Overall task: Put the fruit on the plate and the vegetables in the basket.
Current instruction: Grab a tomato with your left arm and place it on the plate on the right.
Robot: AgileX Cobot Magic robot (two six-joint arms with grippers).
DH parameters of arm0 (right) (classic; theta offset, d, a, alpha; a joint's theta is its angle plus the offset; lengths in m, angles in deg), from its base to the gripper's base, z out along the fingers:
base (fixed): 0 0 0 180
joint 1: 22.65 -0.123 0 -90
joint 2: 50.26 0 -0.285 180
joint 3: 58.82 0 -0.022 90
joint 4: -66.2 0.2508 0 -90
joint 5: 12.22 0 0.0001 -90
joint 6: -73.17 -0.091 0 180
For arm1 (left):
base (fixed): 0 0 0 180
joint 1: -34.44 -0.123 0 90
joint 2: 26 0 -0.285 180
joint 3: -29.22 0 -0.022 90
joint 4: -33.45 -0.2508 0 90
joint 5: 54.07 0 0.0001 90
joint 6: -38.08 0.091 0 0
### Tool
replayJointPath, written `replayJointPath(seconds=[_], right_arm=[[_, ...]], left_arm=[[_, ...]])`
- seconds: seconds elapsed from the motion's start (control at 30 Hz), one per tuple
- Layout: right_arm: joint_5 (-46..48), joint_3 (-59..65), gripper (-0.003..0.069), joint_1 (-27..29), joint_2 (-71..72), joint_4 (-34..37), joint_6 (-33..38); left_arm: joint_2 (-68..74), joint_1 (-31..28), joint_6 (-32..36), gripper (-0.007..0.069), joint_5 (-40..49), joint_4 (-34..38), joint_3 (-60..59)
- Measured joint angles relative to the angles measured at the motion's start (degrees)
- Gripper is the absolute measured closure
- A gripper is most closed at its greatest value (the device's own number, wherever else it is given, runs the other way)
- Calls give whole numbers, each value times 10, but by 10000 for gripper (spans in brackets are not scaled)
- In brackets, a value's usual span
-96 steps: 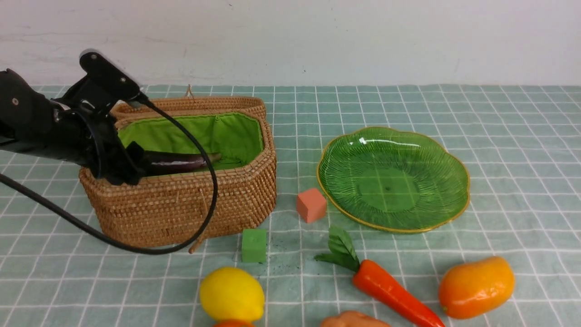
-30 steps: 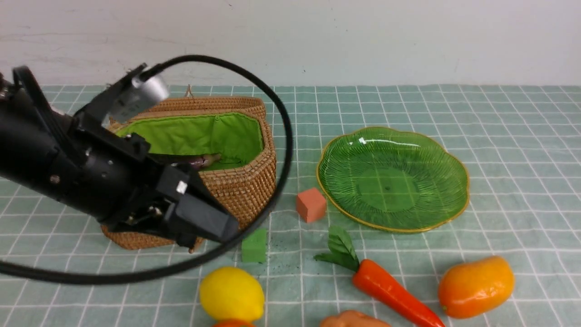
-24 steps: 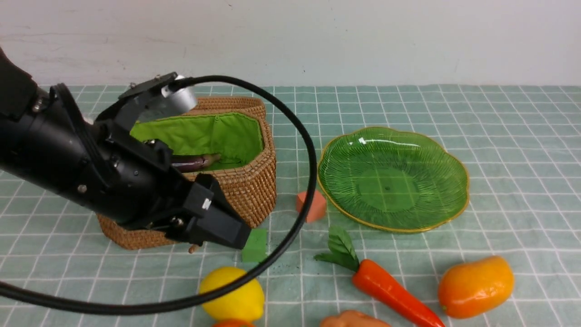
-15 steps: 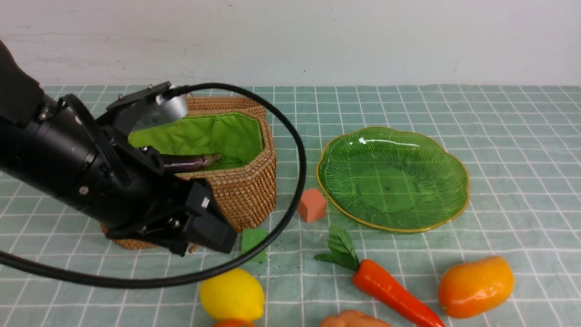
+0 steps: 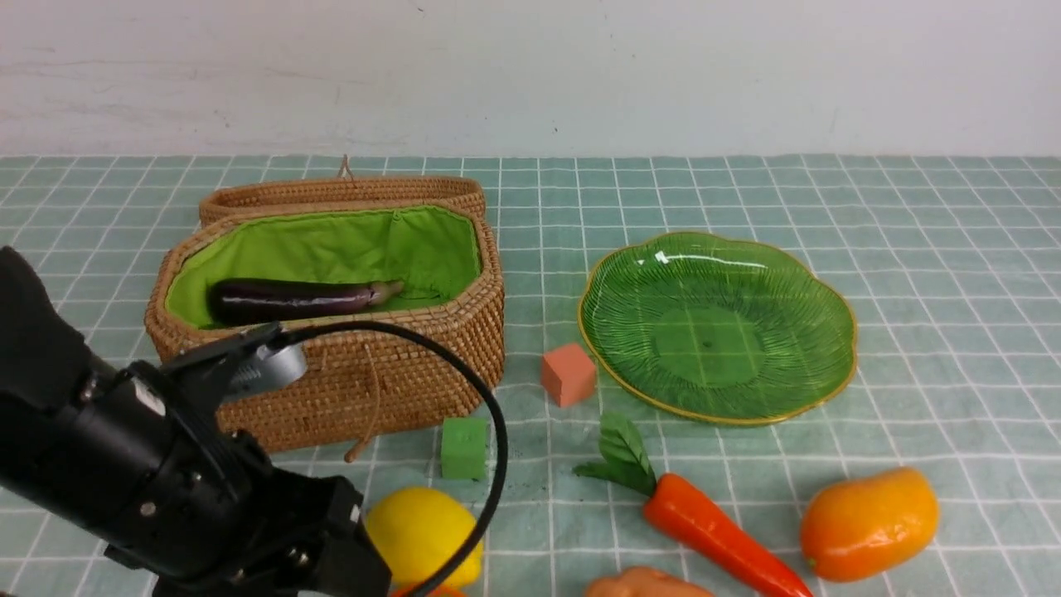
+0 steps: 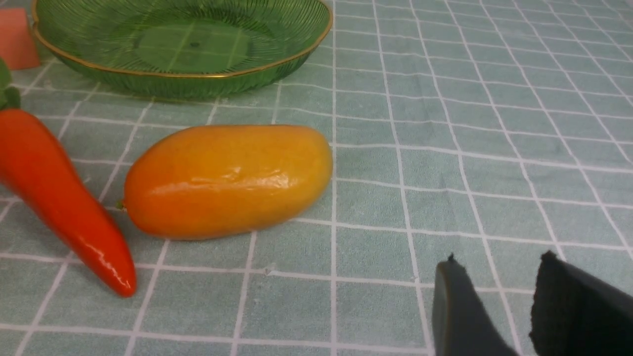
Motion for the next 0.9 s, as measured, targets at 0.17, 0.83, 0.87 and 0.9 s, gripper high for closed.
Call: replayJointPath(seconds=[0.17,0.83,0.87,0.9], right_arm=[[0,0,419,0,0,0,0],[0,0,419,0,0,0,0],[0,0,419,0,0,0,0],[0,0,419,0,0,0,0]], left_arm=[[36,0,-7,36,-24,-9,-4],[165,0,65,32,-76,60,-6],[165,0,69,32,-77,64,-6],[165,0,70,32,-77,68,-6]])
